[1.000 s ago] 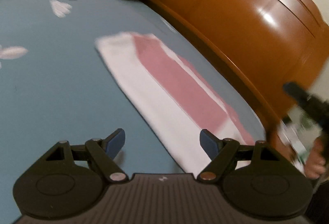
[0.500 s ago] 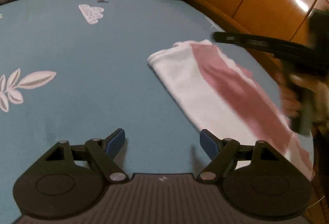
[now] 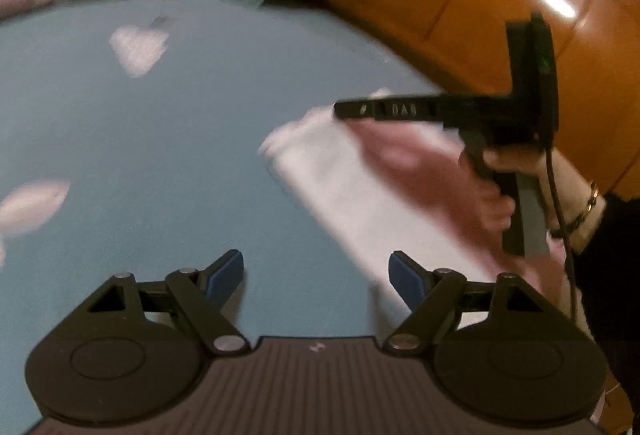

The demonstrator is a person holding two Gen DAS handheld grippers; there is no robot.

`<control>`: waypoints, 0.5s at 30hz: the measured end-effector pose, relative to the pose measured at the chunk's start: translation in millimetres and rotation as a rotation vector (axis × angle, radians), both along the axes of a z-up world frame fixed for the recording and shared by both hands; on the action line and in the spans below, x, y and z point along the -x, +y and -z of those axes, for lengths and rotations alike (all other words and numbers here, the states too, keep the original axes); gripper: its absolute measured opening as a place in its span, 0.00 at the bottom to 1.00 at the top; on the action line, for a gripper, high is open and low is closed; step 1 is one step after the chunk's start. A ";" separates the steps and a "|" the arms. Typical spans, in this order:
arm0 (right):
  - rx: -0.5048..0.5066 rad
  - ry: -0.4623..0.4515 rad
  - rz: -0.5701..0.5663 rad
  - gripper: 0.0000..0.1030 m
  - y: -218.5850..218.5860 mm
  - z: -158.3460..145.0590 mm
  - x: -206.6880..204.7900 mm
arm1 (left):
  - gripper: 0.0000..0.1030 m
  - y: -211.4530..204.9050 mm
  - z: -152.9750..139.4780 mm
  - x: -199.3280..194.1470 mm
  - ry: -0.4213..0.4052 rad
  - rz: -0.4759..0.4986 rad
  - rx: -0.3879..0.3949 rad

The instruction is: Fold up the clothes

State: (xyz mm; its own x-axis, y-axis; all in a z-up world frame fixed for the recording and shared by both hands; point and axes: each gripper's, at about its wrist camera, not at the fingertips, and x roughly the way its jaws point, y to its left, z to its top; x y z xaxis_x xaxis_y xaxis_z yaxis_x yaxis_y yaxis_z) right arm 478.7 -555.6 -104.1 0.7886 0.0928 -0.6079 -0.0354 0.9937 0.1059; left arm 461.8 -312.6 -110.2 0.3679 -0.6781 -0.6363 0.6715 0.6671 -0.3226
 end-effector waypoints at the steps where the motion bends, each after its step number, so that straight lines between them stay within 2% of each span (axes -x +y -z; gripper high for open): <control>1: 0.004 -0.010 0.009 0.16 -5.7 -3.6 2.8 | 0.77 -8.5 -5.5 -3.2 -0.029 0.043 0.021; 5: -0.001 0.013 0.048 0.16 -31.2 0.4 3.8 | 0.77 -47.3 -17.6 -19.2 -0.150 0.218 0.090; 6: -0.022 0.016 0.051 0.16 -38.0 4.1 3.8 | 0.77 -55.8 -17.0 -25.5 -0.157 0.242 0.100; 8: -0.075 0.022 0.056 0.18 -51.6 12.9 3.4 | 0.78 -70.4 -9.0 -42.5 -0.135 0.243 0.102; 10: -0.127 0.030 0.068 0.18 -64.3 22.5 3.1 | 0.78 -80.3 11.8 -67.4 -0.046 0.190 0.073; 11: -0.159 0.025 0.079 0.18 -71.0 25.0 4.3 | 0.74 -81.7 24.6 -79.0 0.012 0.157 0.053; 12: -0.194 0.017 0.089 0.18 -78.0 26.3 6.3 | 0.73 -79.4 29.7 -81.9 0.030 0.147 0.053; 15: -0.283 -0.030 0.137 0.19 -98.8 22.4 15.9 | 0.73 -70.3 27.6 -74.6 0.003 0.160 0.066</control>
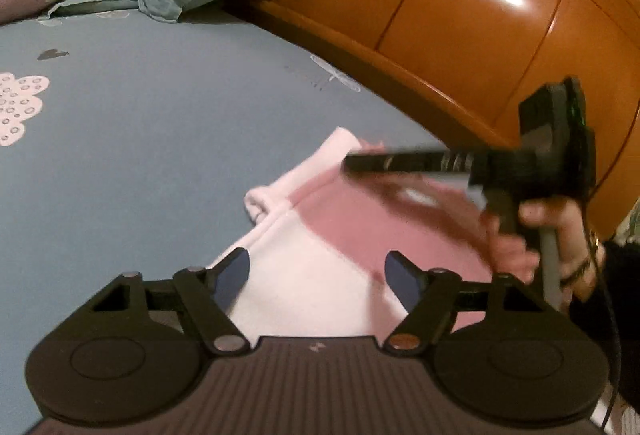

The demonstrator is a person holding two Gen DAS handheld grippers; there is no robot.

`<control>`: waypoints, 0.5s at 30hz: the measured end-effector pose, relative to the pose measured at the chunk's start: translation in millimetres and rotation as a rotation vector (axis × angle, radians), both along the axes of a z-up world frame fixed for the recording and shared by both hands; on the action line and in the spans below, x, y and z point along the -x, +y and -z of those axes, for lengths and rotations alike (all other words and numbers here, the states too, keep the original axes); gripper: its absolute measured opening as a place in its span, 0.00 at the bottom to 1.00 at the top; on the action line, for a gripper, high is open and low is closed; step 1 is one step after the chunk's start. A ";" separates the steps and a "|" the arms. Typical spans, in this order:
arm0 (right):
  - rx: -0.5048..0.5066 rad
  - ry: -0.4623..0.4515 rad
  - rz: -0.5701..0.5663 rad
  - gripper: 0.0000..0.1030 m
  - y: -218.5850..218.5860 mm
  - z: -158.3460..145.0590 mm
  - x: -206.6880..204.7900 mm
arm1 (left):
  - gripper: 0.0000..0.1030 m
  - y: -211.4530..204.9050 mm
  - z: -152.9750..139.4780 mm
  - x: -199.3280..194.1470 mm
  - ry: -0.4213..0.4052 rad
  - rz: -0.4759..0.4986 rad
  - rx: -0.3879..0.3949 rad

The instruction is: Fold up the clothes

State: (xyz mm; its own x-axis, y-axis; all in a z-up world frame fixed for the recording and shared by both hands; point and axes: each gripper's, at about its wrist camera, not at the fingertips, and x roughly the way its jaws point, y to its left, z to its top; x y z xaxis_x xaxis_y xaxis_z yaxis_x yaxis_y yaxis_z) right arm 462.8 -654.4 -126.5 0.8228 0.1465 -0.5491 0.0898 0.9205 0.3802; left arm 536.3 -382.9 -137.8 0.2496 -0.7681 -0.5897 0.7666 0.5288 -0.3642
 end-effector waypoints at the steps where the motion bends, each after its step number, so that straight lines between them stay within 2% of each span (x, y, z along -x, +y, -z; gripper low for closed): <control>1: -0.029 -0.017 0.007 0.20 -5.5 -3.3 2.8 | 0.73 1.0 -5.4 5.1 -0.021 -0.001 -0.013; 4: -0.108 -0.047 -0.054 0.21 -12.2 -9.3 5.2 | 0.74 -2.7 -19.0 14.5 -0.081 0.018 0.007; 6: -0.059 -0.005 -0.080 0.22 -6.6 -3.4 -4.1 | 0.75 -9.1 -16.6 11.3 -0.070 0.013 -0.007; 7: -0.043 0.017 -0.070 0.22 -7.5 2.5 -9.0 | 0.75 -12.2 -12.3 6.8 -0.056 -0.005 -0.033; 8: -0.040 0.038 -0.048 0.16 -10.8 10.0 -13.9 | 0.74 -12.1 -7.1 3.6 -0.045 -0.023 -0.052; 11: -0.134 0.008 0.031 0.15 -31.3 15.2 -11.5 | 0.73 6.8 0.0 0.8 -0.034 -0.040 -0.006; 13: -0.164 -0.034 0.079 0.19 -39.1 11.1 -5.7 | 0.72 16.4 -7.2 2.4 -0.028 -0.076 0.019; 15: -0.169 -0.079 0.073 0.25 -39.0 4.9 -3.6 | 0.73 22.5 -14.0 4.4 -0.049 -0.076 0.050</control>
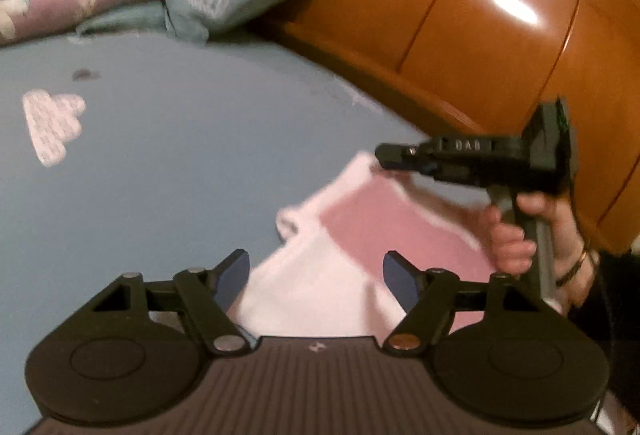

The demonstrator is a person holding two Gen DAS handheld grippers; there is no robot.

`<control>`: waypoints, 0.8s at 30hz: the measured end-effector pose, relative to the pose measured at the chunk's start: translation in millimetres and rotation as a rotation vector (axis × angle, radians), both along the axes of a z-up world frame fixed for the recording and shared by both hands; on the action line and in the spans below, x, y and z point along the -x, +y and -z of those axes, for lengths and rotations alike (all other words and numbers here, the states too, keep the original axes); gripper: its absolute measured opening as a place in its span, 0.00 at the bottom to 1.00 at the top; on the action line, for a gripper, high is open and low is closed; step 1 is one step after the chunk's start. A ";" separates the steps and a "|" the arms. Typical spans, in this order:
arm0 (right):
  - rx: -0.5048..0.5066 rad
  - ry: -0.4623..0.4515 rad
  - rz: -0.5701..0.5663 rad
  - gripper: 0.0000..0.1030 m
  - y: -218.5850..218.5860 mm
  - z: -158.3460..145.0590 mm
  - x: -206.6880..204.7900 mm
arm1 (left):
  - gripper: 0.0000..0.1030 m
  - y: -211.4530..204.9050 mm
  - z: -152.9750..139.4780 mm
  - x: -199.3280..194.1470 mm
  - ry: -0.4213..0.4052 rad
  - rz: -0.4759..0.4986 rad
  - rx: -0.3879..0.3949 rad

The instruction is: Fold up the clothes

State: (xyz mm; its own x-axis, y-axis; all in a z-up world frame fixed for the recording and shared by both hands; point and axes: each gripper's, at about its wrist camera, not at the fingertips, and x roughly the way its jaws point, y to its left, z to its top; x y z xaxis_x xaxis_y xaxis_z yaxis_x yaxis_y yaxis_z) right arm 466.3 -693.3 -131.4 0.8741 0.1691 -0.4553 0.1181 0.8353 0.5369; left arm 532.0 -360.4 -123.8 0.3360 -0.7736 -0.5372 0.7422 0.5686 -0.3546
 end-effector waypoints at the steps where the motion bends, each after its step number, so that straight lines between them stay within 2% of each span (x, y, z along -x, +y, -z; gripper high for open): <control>1: 0.011 -0.003 -0.005 0.25 2.5 -1.2 -2.7 | 0.73 -0.1 0.8 -1.2 0.009 0.009 0.004; 2: 0.028 0.007 -0.009 0.25 5.9 -0.9 -7.6 | 0.73 -2.3 4.1 -3.1 0.024 0.015 -0.002; 4: 0.048 0.054 -0.017 0.25 8.1 5.7 -21.1 | 0.73 -6.2 14.4 -4.0 0.038 -0.006 -0.061; 5: 0.056 0.071 -0.012 0.18 8.1 9.9 -25.8 | 0.70 -6.4 19.9 -3.6 0.040 -0.033 -0.104; 6: 0.046 0.077 -0.001 0.16 5.3 12.1 -27.6 | 0.75 -5.0 23.2 -2.2 0.032 -0.042 -0.115; 8: 0.025 0.083 0.024 0.04 0.0 11.2 -28.2 | 0.74 -1.1 24.6 2.1 0.016 -0.039 -0.101; 9: 0.035 0.089 0.040 0.03 -0.8 9.5 -28.8 | 0.73 0.3 22.3 3.3 0.022 -0.046 -0.100; 10: 0.045 0.089 0.057 0.08 -0.8 6.3 -26.9 | 0.72 3.3 19.2 4.1 0.031 -0.055 -0.095; 11: 0.053 0.085 0.073 0.23 -0.3 1.3 -22.4 | 0.72 5.8 15.5 3.6 0.034 -0.059 -0.084; 12: 0.062 0.080 0.088 0.28 0.3 -3.9 -17.3 | 0.72 8.1 10.2 4.0 0.027 -0.064 -0.069; 15: 0.071 0.078 0.034 0.29 6.5 -15.3 -7.1 | 0.73 11.9 -4.9 8.2 0.011 -0.039 0.019; 17: 0.107 0.120 -0.005 0.30 11.2 -15.5 -5.4 | 0.75 6.5 -5.9 6.6 0.033 0.016 0.063; 19: 0.125 0.173 -0.011 0.32 10.1 -8.0 -6.1 | 0.75 -2.8 -0.6 8.9 0.048 0.052 0.043; 21: 0.111 0.195 0.027 0.29 0.4 -1.4 -2.7 | 0.74 -13.3 12.8 6.8 0.075 0.032 -0.055; 22: 0.077 0.196 0.058 0.27 -4.7 -1.9 1.6 | 0.68 -17.1 17.3 4.0 0.092 0.019 -0.087; 24: 0.010 0.184 0.113 0.35 -9.0 -11.9 13.8 | 0.69 -11.1 12.4 8.2 0.095 -0.010 -0.055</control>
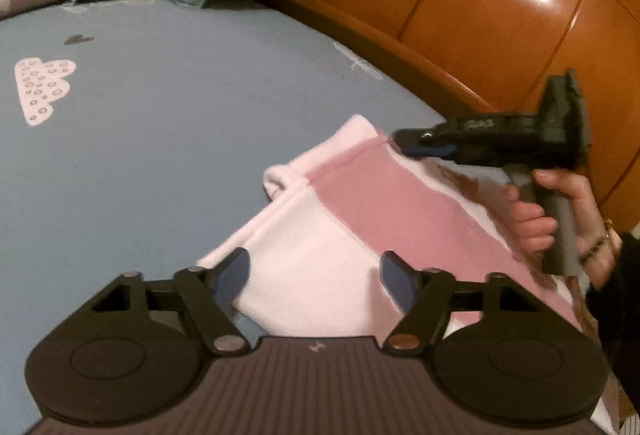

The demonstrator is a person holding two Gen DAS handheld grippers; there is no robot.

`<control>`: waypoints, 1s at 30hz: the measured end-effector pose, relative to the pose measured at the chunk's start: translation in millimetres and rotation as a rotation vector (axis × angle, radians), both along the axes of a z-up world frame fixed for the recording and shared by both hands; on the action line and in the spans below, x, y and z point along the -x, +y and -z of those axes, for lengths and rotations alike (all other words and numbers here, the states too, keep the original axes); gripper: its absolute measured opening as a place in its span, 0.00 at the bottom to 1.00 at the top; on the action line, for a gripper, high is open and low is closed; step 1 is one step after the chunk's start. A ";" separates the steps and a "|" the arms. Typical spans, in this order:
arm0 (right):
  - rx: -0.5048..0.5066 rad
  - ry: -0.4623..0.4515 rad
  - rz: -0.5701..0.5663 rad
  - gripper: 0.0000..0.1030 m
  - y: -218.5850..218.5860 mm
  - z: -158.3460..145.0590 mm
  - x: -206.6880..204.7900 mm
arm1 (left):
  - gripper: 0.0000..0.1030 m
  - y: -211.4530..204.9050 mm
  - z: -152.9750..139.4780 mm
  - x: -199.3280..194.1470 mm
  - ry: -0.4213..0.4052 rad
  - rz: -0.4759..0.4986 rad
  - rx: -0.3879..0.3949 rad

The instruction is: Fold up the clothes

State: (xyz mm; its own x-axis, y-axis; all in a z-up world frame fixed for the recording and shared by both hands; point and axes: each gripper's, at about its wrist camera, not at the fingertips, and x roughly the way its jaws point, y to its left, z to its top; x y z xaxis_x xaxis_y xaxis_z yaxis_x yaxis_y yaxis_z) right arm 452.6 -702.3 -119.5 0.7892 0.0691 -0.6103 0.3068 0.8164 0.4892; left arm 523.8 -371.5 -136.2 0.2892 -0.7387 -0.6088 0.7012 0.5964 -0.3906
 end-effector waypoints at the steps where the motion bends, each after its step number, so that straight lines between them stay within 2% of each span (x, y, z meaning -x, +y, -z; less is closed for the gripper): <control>1: -0.016 -0.014 -0.021 0.41 4.5 -8.5 6.5 | 0.69 3.4 -5.6 3.2 -0.002 -0.012 0.013; 2: -0.042 -0.030 -0.062 0.47 9.7 -16.1 12.7 | 0.71 6.6 -11.1 7.6 -0.014 -0.012 0.022; 5: -0.167 -0.044 -0.202 0.54 30.1 -28.7 31.9 | 0.73 8.4 -23.5 17.0 -0.032 0.003 -0.004; 7: -0.194 -0.015 -0.270 0.61 45.4 -25.5 42.1 | 0.73 6.6 -24.5 19.6 -0.011 0.000 -0.039; 8: -0.185 0.009 -0.276 0.61 47.2 -20.6 45.7 | 0.73 8.6 -25.1 23.3 -0.004 -0.004 -0.045; 10: -0.162 0.056 -0.256 0.61 44.4 -8.9 52.7 | 0.73 14.5 -25.5 30.6 0.021 -0.013 -0.061; 14: -0.321 0.036 -0.130 0.61 -1.9 3.0 79.1 | 0.73 27.1 -29.9 50.5 0.041 -0.028 -0.122; 16: -0.347 0.036 -0.066 0.65 -15.2 0.0 97.4 | 0.73 28.3 -35.9 62.2 0.030 -0.021 -0.140; 18: -0.337 0.011 -0.068 0.71 -14.7 -13.9 118.7 | 0.73 26.4 -42.4 74.1 0.021 -0.008 -0.149; 21: -0.362 -0.045 -0.162 0.84 2.8 -26.0 147.3 | 0.74 10.3 -48.0 93.7 0.043 0.039 -0.143; 24: -0.318 -0.027 -0.205 0.85 21.0 -21.2 167.5 | 0.74 -9.9 -47.3 116.5 0.070 0.102 -0.138; 26: -0.344 0.004 -0.181 0.83 17.8 -3.0 178.5 | 0.74 -20.8 -44.6 132.7 0.083 0.138 -0.146; 28: -0.435 -0.047 -0.149 0.82 1.4 9.6 194.7 | 0.74 -24.7 -42.0 146.6 0.091 0.160 -0.170; 30: -0.467 -0.078 -0.035 0.85 -18.5 10.3 215.5 | 0.74 -23.1 -40.7 157.1 0.092 0.177 -0.191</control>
State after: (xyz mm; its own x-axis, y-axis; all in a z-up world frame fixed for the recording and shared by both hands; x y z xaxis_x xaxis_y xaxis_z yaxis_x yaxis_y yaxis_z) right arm 237.1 -720.8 -129.8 0.8235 0.3493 -0.4470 0.2311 0.5130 0.8267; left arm 366.7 -394.5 -95.5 0.1030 -0.6419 -0.7599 0.7680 0.5368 -0.3494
